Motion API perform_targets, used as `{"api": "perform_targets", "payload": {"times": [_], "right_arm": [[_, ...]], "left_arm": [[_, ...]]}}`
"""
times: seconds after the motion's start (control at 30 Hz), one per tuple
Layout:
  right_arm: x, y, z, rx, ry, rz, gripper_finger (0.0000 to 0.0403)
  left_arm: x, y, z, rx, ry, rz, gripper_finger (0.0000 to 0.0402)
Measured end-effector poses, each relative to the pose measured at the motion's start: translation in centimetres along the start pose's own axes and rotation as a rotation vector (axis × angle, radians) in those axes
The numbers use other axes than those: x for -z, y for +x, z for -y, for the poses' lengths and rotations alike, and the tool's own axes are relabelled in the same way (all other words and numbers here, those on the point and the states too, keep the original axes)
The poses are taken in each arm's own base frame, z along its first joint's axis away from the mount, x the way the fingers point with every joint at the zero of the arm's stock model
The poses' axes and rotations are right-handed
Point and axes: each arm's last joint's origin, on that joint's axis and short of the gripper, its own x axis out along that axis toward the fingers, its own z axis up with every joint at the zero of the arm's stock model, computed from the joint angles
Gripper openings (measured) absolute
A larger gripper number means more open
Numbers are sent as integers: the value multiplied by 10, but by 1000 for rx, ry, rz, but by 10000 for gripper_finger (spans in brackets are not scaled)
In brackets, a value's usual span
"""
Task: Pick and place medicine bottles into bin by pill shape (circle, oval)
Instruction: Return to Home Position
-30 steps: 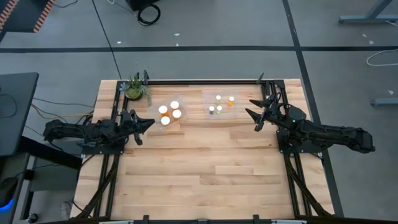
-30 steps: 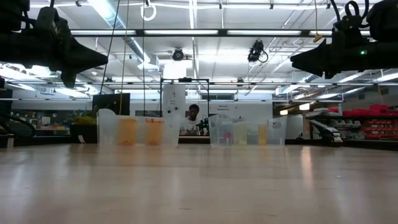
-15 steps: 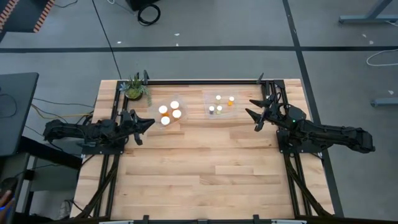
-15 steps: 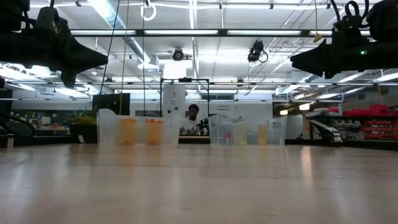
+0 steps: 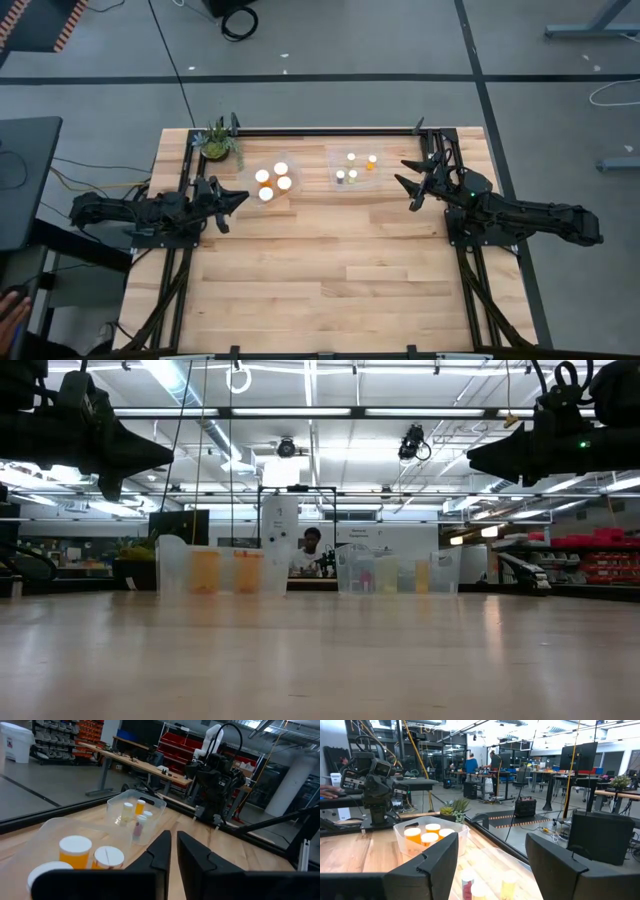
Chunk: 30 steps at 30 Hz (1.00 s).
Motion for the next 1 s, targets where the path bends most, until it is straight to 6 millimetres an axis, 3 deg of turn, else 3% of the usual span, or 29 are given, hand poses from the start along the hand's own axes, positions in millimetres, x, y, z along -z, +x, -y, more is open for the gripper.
{"api": "perform_targets", "payload": {"times": [1.0], "right_arm": [[0, 0, 0, 0, 0, 0, 239]], "left_arm": [[0, 0, 0, 0, -1, 0, 30]]}}
